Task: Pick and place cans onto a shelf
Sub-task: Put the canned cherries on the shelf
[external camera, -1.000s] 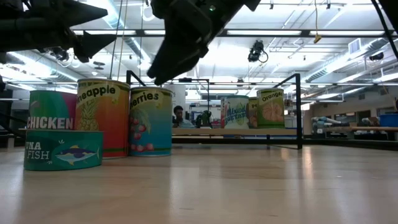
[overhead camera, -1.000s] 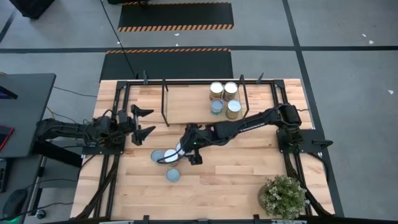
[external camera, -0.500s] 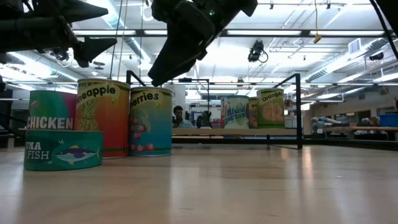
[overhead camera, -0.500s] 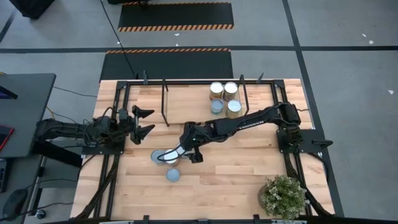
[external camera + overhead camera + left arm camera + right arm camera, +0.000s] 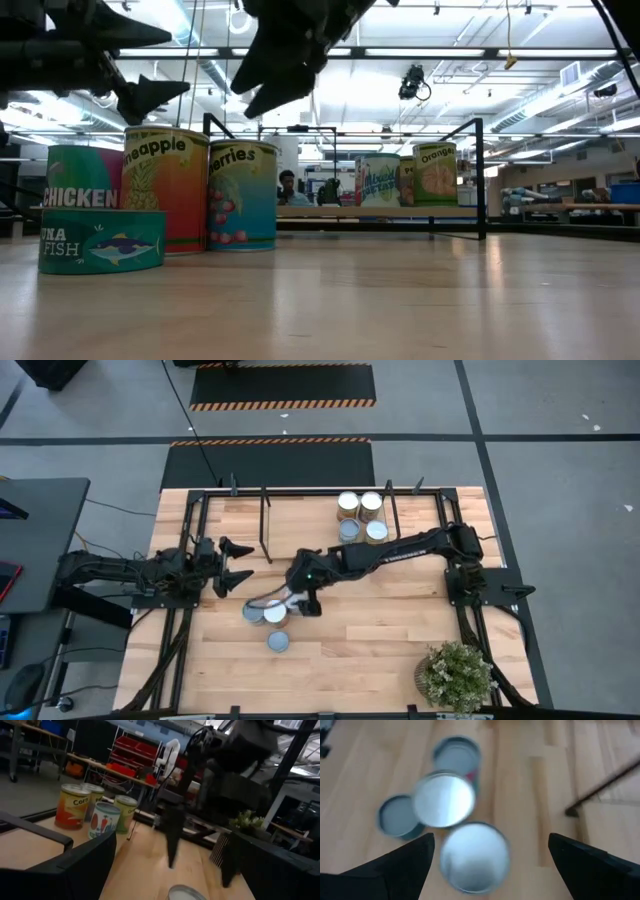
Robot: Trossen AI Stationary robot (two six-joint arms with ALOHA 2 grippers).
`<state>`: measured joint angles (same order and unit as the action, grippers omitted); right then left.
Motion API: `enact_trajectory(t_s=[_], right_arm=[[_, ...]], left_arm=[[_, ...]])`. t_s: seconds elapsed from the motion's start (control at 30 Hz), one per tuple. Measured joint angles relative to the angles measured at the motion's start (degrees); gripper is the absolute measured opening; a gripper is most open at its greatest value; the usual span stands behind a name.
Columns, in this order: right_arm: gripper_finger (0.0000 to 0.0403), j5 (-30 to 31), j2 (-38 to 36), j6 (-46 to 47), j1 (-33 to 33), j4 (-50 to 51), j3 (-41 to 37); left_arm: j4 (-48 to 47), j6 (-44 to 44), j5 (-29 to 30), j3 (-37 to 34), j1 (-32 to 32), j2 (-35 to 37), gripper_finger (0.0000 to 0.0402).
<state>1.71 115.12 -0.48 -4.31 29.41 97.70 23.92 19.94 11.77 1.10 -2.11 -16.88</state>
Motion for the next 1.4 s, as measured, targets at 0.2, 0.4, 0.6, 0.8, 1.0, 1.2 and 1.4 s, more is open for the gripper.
enact_trajectory(t_s=[0.2,0.4,0.6,0.8,1.0,1.2,1.4], right_arm=[[0.0399,0.28,0.00,1.84,2.22,2.33,0.99],[0.0399,-0.05,0.08,-2.29,1.06,-0.50,0.95],[0.0400,-0.17,1.20,-2.70,-0.81,-3.98,0.89],[0.0400,-0.01,1.13,-2.75,-2.39,-4.87,0.93],[0.0400,4.59,1.15,-0.79,-3.20,-4.95,-0.47],[0.0400,4.77,1.13,-0.27,-3.13,-1.11,-0.47],[0.0400,3.35,1.13,-2.86,-3.11,-2.64,-0.47]], left_arm=[[0.09,-0.01,0.00,0.00,0.00,0.00,0.0393],[0.95,-1.97,0.31,0.00,0.00,0.00,0.0393],[4.39,-6.91,4.30,0.00,0.00,0.00,0.0393],[10.56,-16.94,10.06,0.02,0.00,0.00,0.0393],[15.60,-23.88,11.17,0.02,0.02,0.02,0.0393],[18.21,-27.22,11.17,0.02,0.07,0.02,0.0393],[19.57,-30.73,11.17,0.02,0.07,0.00,0.0393]])
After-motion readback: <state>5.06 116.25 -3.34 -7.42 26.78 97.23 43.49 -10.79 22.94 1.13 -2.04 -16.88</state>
